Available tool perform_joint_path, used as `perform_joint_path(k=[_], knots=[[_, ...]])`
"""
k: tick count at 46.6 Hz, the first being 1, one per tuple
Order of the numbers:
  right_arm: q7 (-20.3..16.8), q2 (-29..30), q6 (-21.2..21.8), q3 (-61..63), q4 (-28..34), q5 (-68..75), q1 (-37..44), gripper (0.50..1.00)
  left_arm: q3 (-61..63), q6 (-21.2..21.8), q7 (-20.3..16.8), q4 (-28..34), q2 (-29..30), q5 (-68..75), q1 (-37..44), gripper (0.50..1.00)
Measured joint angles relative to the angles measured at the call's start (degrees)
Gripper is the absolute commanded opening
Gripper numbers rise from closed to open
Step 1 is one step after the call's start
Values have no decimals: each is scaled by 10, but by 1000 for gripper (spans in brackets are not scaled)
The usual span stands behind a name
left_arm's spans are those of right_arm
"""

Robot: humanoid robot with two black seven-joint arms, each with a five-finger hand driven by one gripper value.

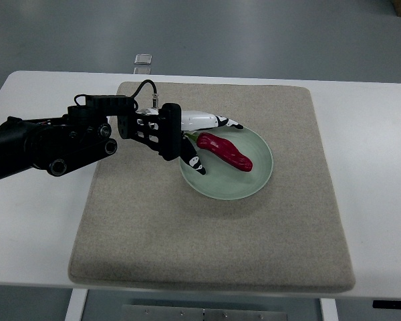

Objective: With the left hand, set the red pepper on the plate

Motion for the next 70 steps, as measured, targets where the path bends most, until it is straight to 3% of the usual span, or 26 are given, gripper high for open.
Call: perform_joint_path(k=[14,23,39,48,58,70], knots=[[0,0,0,0,0,0,0,928,-25,-5,2,3,50,-195,-8,994],[0,0,0,0,0,0,0,928,-58,-32,9,15,82,-334,0,994],[0,0,0,0,0,0,0,928,-60,-178,21,101,112,-614,5,996],[0,0,0,0,0,0,0,928,-71,-265,83,158,113,-713,14,996],[0,0,0,0,0,0,0,928,-96,-273,130,164,112,-816,45,996],[0,0,0,0,0,0,0,928,-117,-273,141,164,112,-823,64,996]])
